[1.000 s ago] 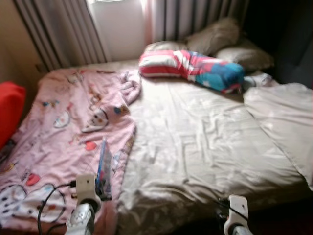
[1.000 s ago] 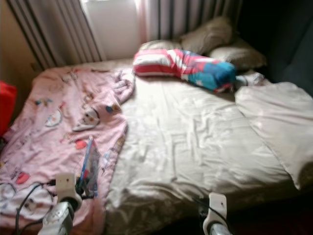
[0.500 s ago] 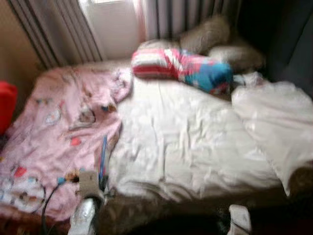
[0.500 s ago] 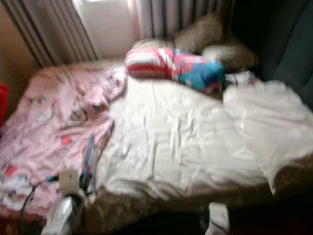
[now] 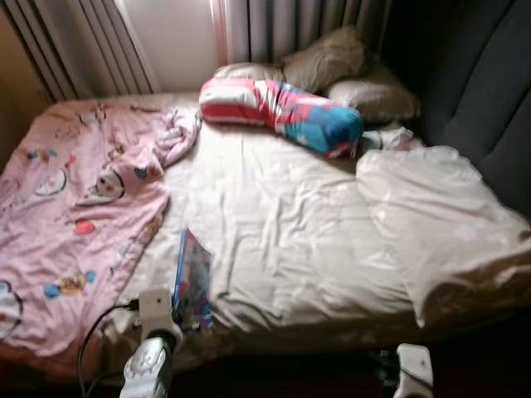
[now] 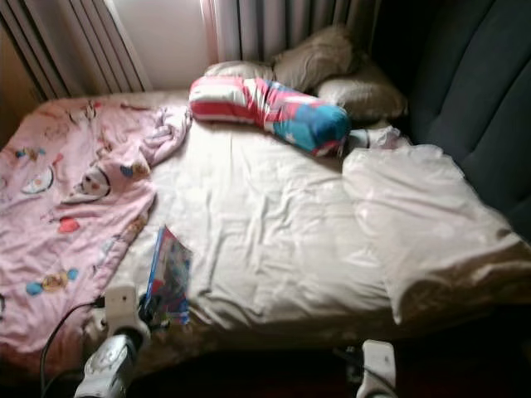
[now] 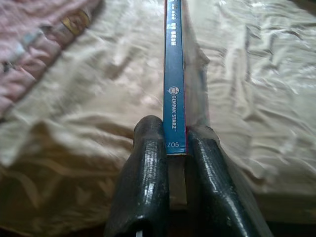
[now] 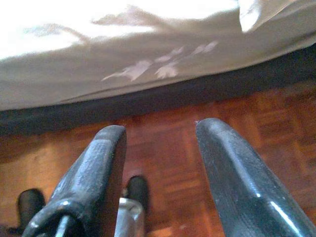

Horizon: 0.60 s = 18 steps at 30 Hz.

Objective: Clean up the room

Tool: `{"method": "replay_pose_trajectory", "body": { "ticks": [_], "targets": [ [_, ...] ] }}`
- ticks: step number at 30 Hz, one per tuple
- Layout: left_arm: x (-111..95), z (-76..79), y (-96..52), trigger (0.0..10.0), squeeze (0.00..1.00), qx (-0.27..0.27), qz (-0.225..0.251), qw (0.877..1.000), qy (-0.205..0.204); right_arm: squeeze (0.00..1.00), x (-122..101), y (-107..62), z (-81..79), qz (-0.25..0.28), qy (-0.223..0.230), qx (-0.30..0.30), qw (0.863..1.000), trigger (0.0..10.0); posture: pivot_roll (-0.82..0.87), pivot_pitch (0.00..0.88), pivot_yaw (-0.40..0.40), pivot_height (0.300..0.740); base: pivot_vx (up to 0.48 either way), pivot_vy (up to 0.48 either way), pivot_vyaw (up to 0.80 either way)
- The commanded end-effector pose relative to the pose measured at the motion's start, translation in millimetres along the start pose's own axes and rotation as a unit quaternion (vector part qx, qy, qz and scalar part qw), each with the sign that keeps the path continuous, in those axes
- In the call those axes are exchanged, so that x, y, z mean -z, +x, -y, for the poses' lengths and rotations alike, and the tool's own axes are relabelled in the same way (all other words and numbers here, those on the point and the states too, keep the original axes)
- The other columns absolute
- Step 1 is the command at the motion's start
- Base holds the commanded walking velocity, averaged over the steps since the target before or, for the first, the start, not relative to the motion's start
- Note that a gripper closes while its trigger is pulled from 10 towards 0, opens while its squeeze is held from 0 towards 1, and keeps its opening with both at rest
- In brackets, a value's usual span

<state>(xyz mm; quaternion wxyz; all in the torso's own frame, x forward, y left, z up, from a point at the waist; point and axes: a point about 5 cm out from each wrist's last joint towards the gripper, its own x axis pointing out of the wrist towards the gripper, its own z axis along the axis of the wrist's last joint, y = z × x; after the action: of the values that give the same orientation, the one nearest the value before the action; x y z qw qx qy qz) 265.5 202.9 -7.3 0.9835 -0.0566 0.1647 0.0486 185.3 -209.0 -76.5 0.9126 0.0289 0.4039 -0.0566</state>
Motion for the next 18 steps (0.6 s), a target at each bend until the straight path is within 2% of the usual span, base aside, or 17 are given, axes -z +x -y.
{"method": "replay_pose_trajectory", "body": {
  "ticks": [1, 8, 18],
  "targets": [
    [-9.4, -6.1, 1.9, 10.0, 0.0, -0.007, 0.024, 1.0, 0.005, 0.0, 3.6, 0.0, -9.8, -0.004, -0.009, -0.015, 1.0, 10.0, -0.05, 0.039, 0.035, 0.74, 0.0, -0.322, 0.8],
    [-10.2, -5.3, 2.4, 10.0, 0.0, -0.005, 0.026, 1.0, 0.003, 0.0, 12.8, -2.9, -11.9, -0.01, -0.008, -0.021, 1.0, 10.0, -0.05, 0.039, 0.035, 0.74, 0.0, -0.323, 0.8],
    [-11.3, -4.4, 3.3, 10.0, 0.0, -0.002, 0.026, 1.0, 0.004, 0.0, 17.7, -4.3, -11.7, -0.018, -0.002, -0.019, 1.0, 10.0, -0.05, 0.031, 0.035, 0.74, 0.0, -0.322, 0.0]
  ]
}}
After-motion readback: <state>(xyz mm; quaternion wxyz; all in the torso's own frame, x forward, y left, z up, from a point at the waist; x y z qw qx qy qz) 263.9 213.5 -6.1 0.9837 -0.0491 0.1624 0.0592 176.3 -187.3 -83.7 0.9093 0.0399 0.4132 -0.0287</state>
